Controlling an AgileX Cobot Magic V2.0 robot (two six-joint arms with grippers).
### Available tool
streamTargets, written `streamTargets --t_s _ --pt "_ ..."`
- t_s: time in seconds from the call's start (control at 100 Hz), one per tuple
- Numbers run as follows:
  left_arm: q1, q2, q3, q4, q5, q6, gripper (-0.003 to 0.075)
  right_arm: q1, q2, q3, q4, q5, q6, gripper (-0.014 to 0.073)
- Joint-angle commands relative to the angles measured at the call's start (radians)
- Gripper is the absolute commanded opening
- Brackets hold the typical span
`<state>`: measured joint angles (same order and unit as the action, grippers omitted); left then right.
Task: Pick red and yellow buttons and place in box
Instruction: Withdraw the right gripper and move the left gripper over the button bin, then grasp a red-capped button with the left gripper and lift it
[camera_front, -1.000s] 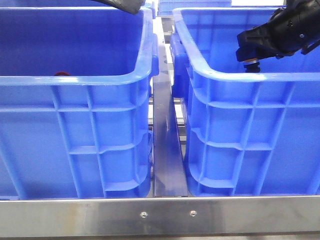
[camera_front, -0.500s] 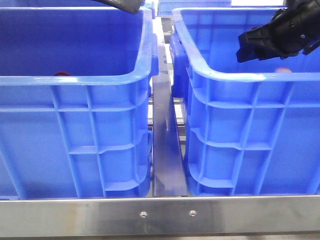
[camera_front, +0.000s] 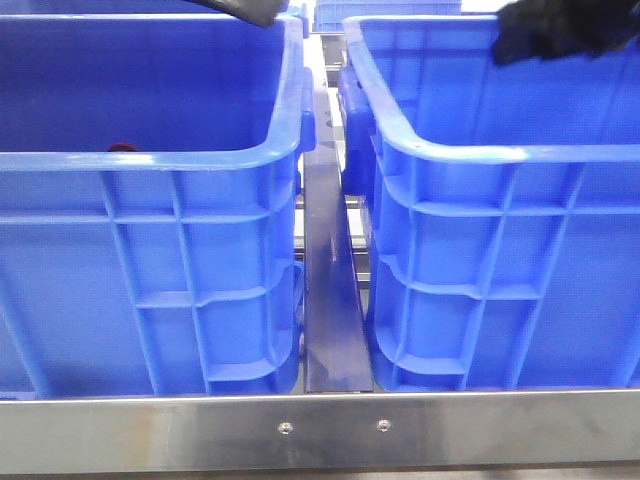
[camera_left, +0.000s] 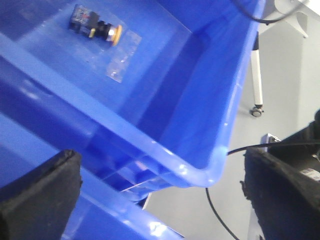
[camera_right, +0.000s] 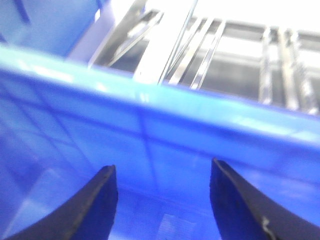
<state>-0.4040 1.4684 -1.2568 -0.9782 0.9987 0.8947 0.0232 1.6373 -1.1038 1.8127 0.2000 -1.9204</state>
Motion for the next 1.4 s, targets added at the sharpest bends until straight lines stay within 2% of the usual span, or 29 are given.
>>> streamTargets --t_s 0.0,0.1,0.22,0.32,0.42,0.53,0.68,0.92,1.39 --pt "0.034 -0.042 -0.051 -0.034 -0.019 -0.024 0.0619 -0.007 -0.104 0.001 0.085 0.0 -0.007 0.0437" --pt "0.085 -0.056 -0.099 0.066 -0.041 -0.098 0.0619 -0.007 -0.165 0.03 0.085 -0.024 -0.007 0.0437" --pt "0.129 -0.06 -0.148 0.322 -0.096 -0.291 0.0619 -0.007 -0.198 0.05 0.085 -0.029 -0.007 0.0437" --pt "0.132 -0.056 -0.153 0.556 -0.14 -0.553 0.0619 -0.007 -0.203 0.05 0.085 -0.029 -0.007 0.0437" --pt "0.123 -0.028 -0.153 0.757 -0.117 -0.804 0.0619 -0.007 -0.203 0.051 0.085 -0.029 -0.007 0.0437" --pt "0.112 0.015 -0.153 0.893 -0.101 -0.943 0.0619 -0.007 -0.203 0.051 0.085 -0.029 -0.007 0.0437" --pt "0.112 0.081 -0.153 0.964 -0.101 -1.027 0.0619 -0.007 -0.203 0.051 0.085 -0.028 -0.007 0.0437" --pt "0.112 0.168 -0.153 0.918 -0.154 -1.027 0.0619 -0.007 -0.203 0.051 0.085 -0.025 -0.007 0.0437" --pt "0.112 0.264 -0.153 0.924 -0.253 -1.027 0.0619 -0.007 -0.203 0.051 0.085 -0.025 -0.007 0.0437"
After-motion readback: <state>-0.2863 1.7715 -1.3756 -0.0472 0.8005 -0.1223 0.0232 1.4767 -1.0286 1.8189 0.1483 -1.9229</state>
